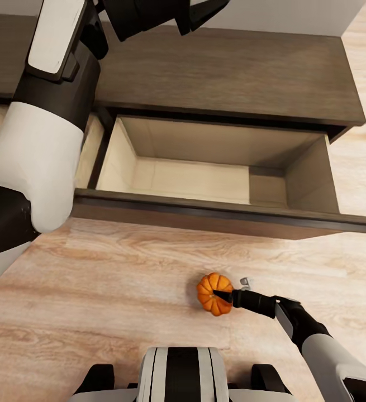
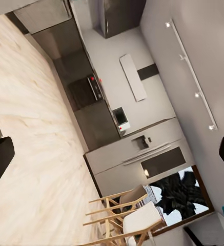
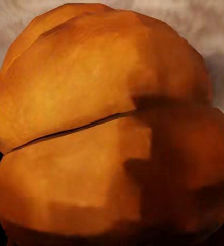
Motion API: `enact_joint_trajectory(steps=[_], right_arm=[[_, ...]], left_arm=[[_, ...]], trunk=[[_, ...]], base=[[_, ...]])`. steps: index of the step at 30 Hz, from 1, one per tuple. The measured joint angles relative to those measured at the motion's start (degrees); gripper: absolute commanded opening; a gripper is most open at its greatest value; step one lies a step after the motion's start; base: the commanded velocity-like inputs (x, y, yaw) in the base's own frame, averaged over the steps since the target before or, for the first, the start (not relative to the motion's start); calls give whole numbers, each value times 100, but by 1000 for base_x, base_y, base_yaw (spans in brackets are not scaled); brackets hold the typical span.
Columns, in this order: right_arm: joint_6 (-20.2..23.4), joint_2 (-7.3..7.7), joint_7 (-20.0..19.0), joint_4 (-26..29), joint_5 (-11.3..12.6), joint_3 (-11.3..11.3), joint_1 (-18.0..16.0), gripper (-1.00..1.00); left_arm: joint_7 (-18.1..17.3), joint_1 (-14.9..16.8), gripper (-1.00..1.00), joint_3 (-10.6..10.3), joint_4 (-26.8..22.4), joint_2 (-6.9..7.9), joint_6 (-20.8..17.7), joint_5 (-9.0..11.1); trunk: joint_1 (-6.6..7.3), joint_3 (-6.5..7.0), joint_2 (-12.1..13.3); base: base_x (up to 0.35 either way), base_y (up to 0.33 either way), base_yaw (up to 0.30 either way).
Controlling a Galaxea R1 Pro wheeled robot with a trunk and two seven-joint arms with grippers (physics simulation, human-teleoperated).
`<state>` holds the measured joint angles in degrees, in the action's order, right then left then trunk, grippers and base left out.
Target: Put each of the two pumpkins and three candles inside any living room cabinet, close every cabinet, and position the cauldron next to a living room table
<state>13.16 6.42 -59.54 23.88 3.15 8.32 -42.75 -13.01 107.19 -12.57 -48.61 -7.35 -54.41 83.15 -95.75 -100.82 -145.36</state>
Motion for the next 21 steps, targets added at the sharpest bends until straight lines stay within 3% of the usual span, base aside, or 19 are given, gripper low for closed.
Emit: enact_joint_trajectory(steps=[3, 4, 7, 12, 16, 21], right_arm=[[72, 8, 15, 38, 9, -8, 0, 100], [89, 10, 40, 61, 19, -9, 0, -100], [92, 32, -582, 108, -34, -29, 4, -100], [97, 59, -760, 120, -30, -23, 4, -100], [101, 131, -1295, 118, -15, -26, 4, -100], [100, 155, -1451, 122, -3, -1, 4, -100]], left_arm=[[0, 0, 100, 0, 0, -2, 0, 0], [0, -2, 100, 0, 0, -3, 0, -1], [-1, 0, 100, 3, -4, 2, 0, 0], [0, 3, 100, 7, -8, 6, 0, -1], [0, -1, 100, 9, -8, 2, 0, -1], [0, 0, 100, 9, -7, 6, 0, -1]], trunk=[[0, 0, 0], [0, 0, 0], [-1, -1, 0], [-1, -1, 0], [-1, -1, 0], [-1, -1, 0]], base=[[0, 0, 128], [0, 0, 49], [0, 0, 14], [0, 0, 1], [0, 0, 0], [0, 0, 0]])
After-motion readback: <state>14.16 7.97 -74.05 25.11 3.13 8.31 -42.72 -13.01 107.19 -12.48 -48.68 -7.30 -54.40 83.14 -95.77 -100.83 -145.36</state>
